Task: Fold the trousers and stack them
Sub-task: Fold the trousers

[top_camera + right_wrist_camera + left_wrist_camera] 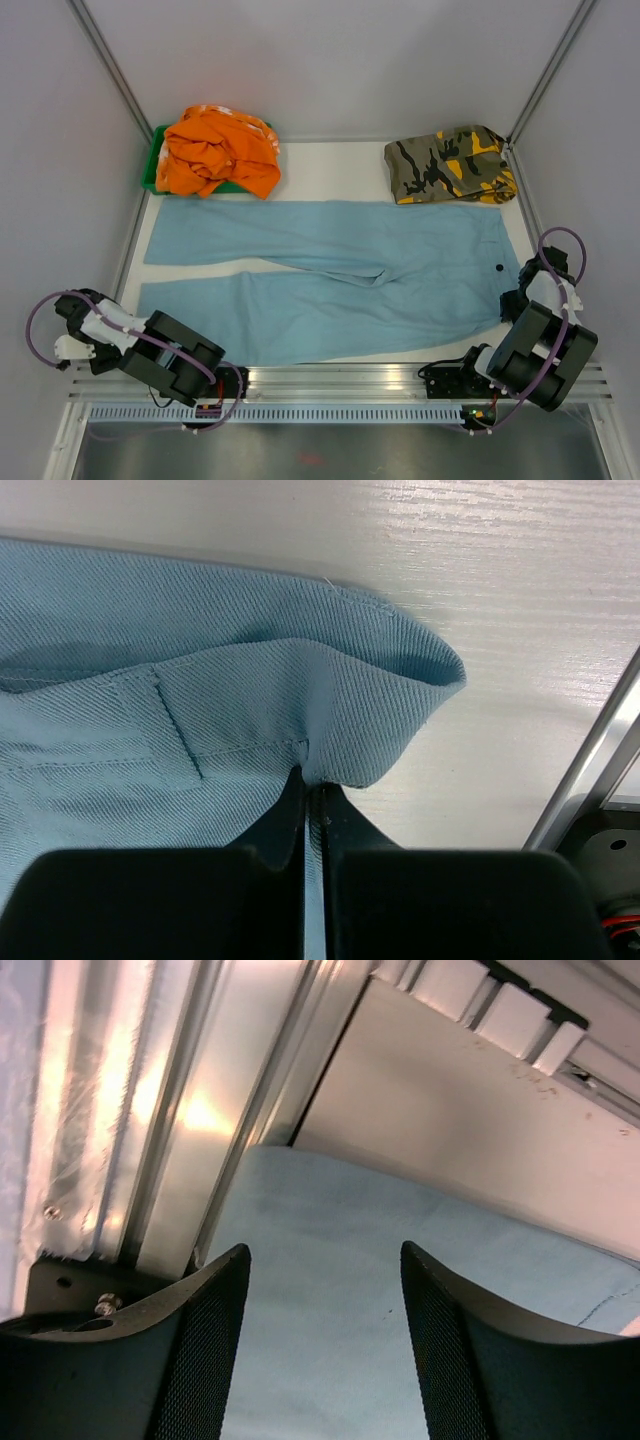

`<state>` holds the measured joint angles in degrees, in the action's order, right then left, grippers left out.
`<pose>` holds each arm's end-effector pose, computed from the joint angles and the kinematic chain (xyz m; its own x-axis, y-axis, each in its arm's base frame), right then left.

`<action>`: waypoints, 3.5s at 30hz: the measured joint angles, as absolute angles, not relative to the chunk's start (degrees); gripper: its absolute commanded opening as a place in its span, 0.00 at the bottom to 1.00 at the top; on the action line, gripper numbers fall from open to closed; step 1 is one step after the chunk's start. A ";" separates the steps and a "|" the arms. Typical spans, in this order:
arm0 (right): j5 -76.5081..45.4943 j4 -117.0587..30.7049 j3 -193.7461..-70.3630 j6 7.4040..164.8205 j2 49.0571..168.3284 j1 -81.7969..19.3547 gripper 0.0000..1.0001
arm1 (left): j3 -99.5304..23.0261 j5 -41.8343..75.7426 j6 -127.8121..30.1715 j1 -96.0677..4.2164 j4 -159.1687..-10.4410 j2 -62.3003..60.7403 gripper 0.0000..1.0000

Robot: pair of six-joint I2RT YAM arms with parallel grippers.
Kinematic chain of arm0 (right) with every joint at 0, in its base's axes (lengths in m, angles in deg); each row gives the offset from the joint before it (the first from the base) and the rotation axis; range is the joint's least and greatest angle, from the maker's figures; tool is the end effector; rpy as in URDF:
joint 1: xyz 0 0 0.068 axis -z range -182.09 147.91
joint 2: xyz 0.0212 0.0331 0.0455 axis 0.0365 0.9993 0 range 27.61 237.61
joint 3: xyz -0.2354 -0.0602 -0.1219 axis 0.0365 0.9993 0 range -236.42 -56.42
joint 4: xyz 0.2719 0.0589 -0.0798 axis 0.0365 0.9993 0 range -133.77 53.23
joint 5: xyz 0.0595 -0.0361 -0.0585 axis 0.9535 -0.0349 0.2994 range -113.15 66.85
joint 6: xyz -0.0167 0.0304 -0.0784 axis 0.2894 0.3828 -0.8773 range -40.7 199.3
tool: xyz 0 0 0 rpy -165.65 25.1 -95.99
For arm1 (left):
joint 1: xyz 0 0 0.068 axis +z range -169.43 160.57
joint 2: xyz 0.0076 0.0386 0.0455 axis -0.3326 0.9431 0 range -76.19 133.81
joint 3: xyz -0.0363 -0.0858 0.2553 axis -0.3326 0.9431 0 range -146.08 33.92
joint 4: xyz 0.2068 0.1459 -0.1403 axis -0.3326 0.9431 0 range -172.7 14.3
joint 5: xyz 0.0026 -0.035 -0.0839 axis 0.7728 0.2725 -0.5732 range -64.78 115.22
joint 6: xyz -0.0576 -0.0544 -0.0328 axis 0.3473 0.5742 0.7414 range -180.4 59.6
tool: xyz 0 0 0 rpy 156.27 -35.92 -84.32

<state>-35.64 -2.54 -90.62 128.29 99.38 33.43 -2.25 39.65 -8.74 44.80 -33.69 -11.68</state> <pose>0.1701 -0.1415 0.0984 -0.0700 0.9552 -0.2876 0.9971 0.0752 0.0074 0.0740 0.1966 0.1297 0.4394 -0.8368 -0.3266 -0.8885 -0.4584 -0.0209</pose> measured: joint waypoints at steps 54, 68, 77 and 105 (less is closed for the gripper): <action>-35.92 -2.01 -91.01 129.25 99.64 33.39 0.00 | 4.92 42.95 -7.60 45.11 -48.57 -11.02 0.02; -35.57 -1.97 -91.16 128.33 99.60 33.39 0.00 | 4.29 39.91 -7.63 45.11 -48.57 -10.87 0.02; -33.89 -1.77 -92.06 126.45 99.82 33.39 0.00 | 2.59 36.55 -7.63 45.06 -47.43 -9.25 0.02; -26.00 -0.88 -102.05 123.98 102.37 31.97 0.00 | -9.57 36.64 -7.52 37.81 -37.53 -6.47 0.02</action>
<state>-26.00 -0.88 -102.05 123.98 102.37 31.97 -9.57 36.64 -7.52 37.81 -37.53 -6.47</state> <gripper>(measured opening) 0.029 0.083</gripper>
